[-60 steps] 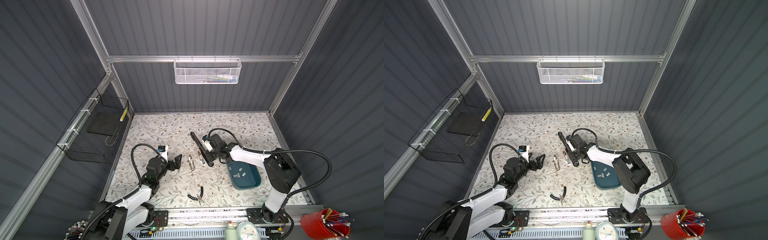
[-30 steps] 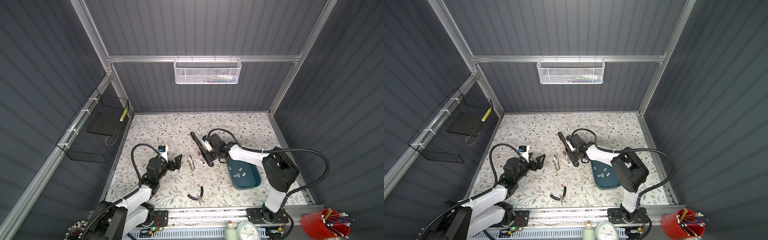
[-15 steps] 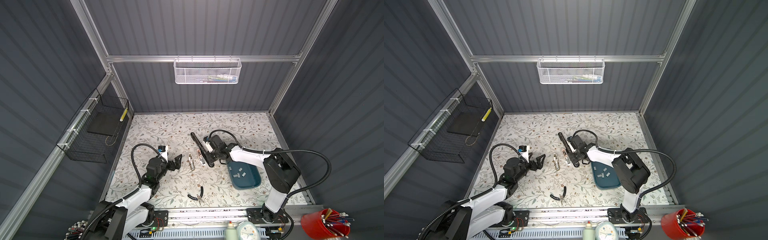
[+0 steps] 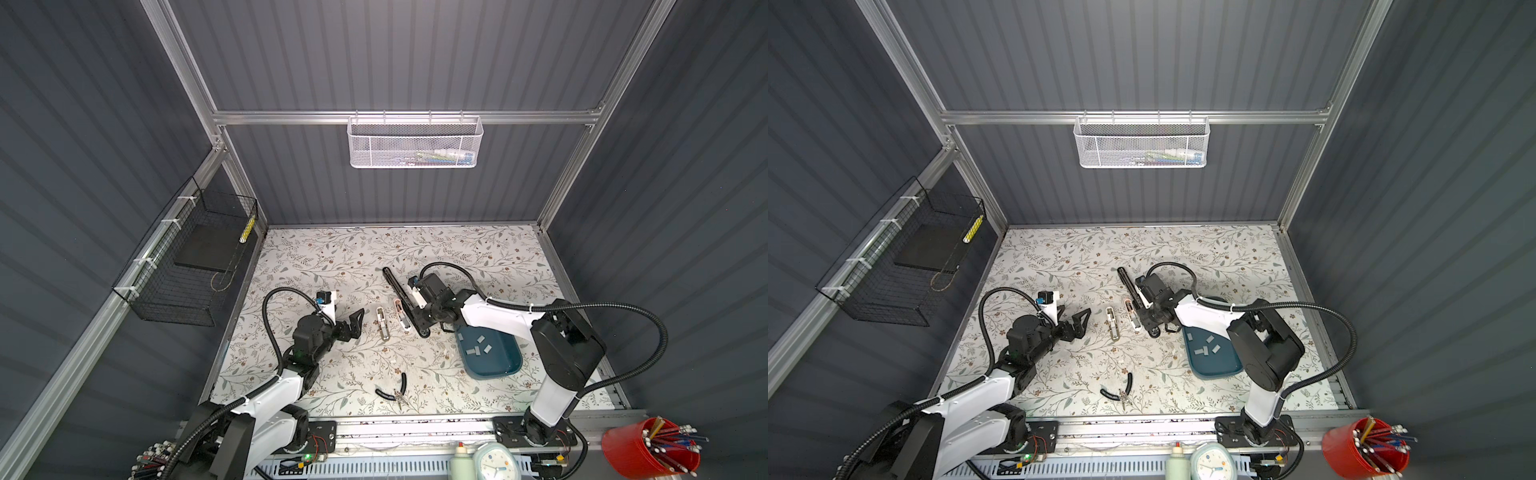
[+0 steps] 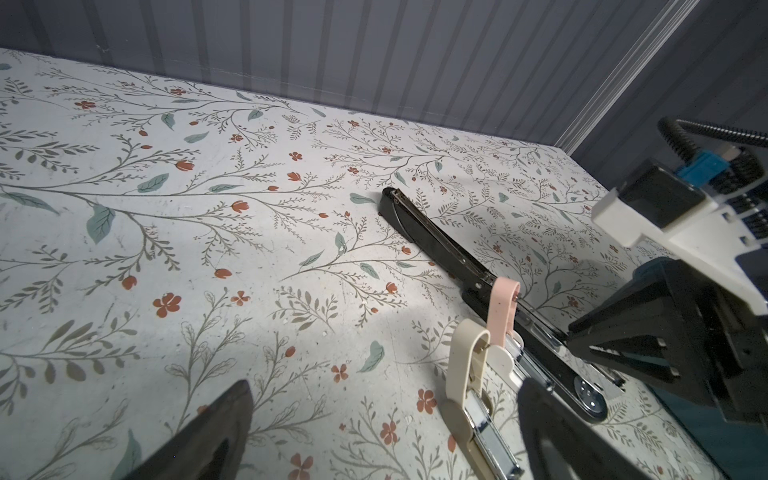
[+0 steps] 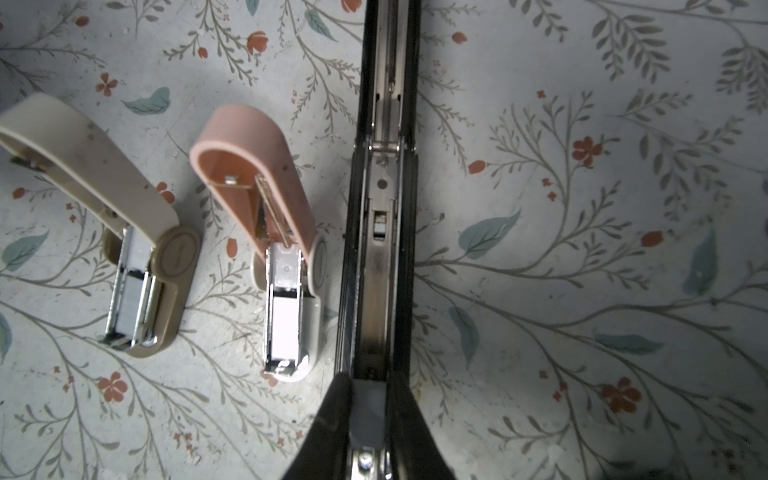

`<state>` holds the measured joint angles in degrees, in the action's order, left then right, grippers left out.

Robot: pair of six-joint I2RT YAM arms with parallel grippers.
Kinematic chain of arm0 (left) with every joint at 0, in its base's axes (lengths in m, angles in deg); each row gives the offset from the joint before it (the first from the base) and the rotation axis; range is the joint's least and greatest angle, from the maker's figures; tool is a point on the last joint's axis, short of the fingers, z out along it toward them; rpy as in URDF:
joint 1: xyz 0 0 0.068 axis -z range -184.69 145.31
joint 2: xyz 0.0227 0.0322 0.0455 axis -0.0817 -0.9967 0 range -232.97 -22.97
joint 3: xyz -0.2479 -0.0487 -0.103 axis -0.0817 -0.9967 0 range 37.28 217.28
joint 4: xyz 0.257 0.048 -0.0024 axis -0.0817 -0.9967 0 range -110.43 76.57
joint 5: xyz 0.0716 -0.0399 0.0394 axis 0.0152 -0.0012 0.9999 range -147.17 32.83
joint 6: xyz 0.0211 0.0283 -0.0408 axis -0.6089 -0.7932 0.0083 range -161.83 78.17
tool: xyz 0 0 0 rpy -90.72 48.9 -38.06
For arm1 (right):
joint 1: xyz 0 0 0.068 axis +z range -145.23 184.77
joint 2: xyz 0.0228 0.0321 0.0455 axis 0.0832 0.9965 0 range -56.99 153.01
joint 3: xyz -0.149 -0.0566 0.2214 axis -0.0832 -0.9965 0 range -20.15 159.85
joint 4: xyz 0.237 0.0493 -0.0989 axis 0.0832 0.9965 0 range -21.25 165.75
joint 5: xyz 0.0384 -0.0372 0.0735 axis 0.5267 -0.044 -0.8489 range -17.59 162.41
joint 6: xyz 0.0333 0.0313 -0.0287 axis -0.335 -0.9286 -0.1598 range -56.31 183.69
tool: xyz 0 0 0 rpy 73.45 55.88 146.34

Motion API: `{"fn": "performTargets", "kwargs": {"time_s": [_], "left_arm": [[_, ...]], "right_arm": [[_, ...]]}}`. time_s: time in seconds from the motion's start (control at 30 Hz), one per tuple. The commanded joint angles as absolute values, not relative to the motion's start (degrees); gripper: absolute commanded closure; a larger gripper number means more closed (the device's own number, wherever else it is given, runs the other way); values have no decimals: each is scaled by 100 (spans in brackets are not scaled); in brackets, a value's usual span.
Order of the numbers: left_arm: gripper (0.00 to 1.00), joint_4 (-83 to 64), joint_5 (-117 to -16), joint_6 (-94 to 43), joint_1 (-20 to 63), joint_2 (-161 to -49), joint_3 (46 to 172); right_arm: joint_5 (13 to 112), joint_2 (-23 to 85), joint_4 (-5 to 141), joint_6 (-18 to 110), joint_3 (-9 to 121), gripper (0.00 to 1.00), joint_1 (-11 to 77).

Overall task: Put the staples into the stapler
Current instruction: 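Release the strip and lift the right gripper back toward the teal tray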

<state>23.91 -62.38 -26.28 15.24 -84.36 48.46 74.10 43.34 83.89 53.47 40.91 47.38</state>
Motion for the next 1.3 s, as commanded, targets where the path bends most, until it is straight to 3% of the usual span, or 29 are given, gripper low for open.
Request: {"fn": "performTargets", "kwargs": {"time_s": [0.0, 0.4, 0.67, 1.0, 1.07, 1.2, 1.27], "left_arm": [[1, 2542, -6296, -2750, 1518, -8449, 4838], [1, 2568, -6288, -2742, 1514, -8396, 4798], [1, 2376, -6076, -2667, 1518, -8401, 4865], [1, 1910, -5427, -2468, 1518, -8221, 4920], [1, 1905, -5423, -2456, 1518, -8154, 4889], [1, 1842, -5506, -2478, 1518, -8176, 4935], [1, 1813, -5524, -2478, 1518, -8216, 4962]], "right_arm": [[7485, 4189, 8609, 5338, 3966, 74, 4776], [7776, 3817, 8549, 5467, 3880, 66, 4851], [8419, 2801, 8119, 5609, 3341, 49, 5012], [8768, 2094, 7980, 5569, 3015, 46, 5054], [8860, 1894, 8040, 5345, 2973, 45, 5137], [8821, 1517, 8834, 3707, 3414, 49, 5619], [8650, 1223, 8083, 3411, 3078, 46, 6183]]}}
